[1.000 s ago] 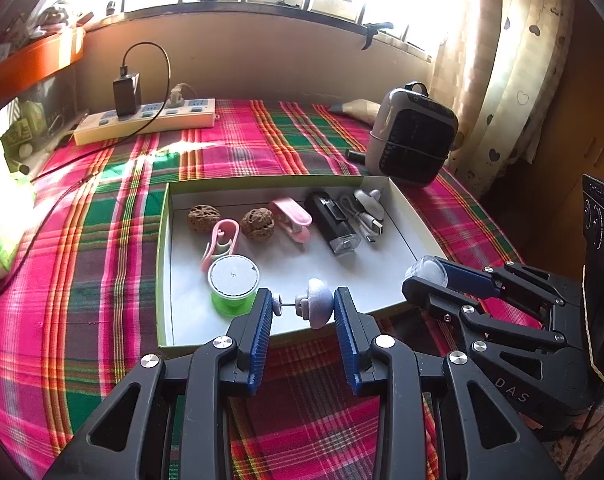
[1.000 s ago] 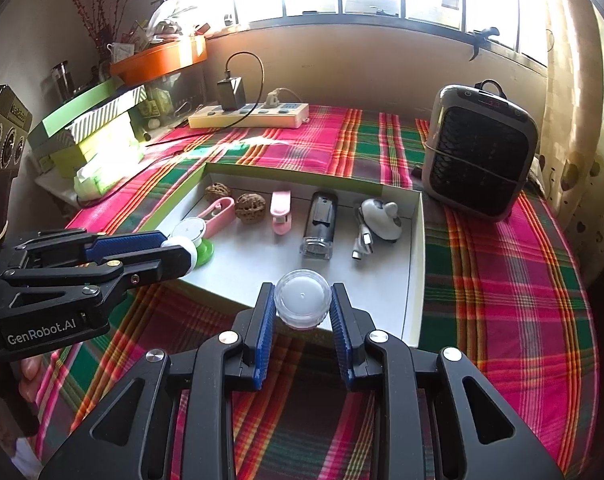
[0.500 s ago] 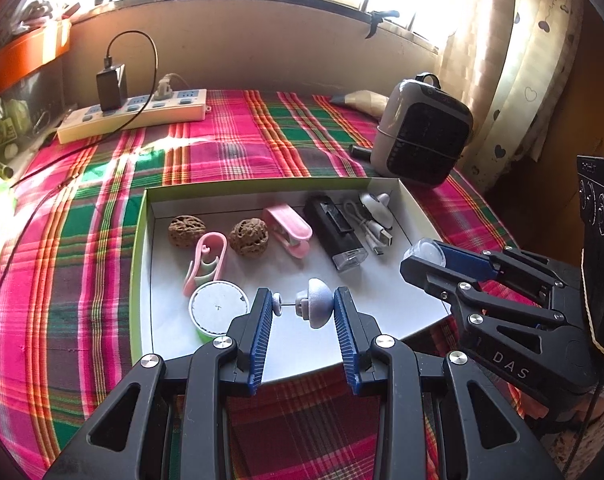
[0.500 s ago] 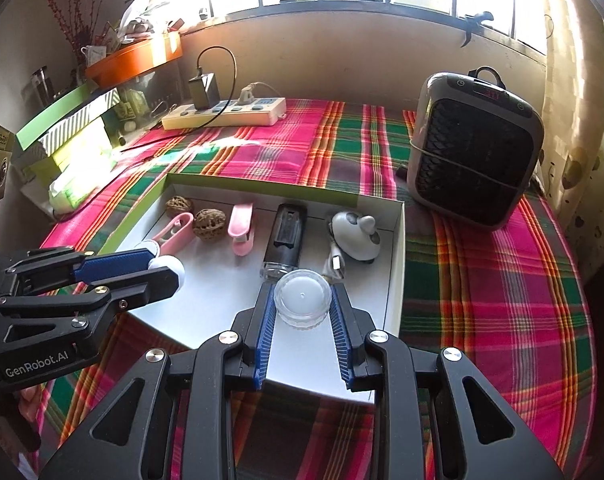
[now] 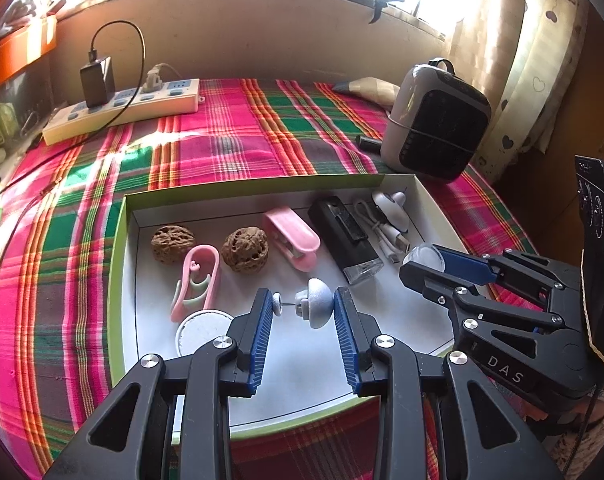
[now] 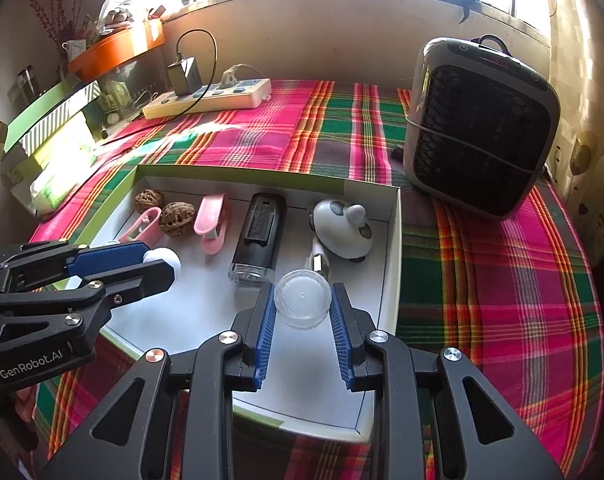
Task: Organize objects
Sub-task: 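Lift the clear cup and white knob and carry both into the box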
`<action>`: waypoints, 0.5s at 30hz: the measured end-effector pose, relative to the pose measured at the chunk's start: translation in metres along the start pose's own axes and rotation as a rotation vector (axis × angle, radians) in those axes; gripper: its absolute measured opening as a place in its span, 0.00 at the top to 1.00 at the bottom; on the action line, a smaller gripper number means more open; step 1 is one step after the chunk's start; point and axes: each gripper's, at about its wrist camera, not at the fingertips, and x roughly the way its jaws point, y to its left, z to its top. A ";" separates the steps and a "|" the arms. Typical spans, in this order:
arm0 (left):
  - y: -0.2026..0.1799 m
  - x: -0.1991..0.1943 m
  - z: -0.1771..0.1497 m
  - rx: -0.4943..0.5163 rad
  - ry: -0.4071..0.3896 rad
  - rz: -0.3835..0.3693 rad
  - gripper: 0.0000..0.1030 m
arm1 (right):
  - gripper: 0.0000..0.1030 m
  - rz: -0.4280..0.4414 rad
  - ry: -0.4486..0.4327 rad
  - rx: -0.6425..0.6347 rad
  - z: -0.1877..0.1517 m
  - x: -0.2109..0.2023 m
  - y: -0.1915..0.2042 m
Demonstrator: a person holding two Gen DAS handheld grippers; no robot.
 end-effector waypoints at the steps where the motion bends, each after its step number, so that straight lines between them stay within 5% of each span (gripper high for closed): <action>1: 0.000 0.001 0.001 0.001 0.000 0.000 0.71 | 0.72 0.001 0.001 0.001 0.000 0.001 -0.001; 15: -0.006 0.009 0.006 0.024 0.001 0.000 0.71 | 0.72 -0.006 0.012 -0.013 0.000 0.008 -0.001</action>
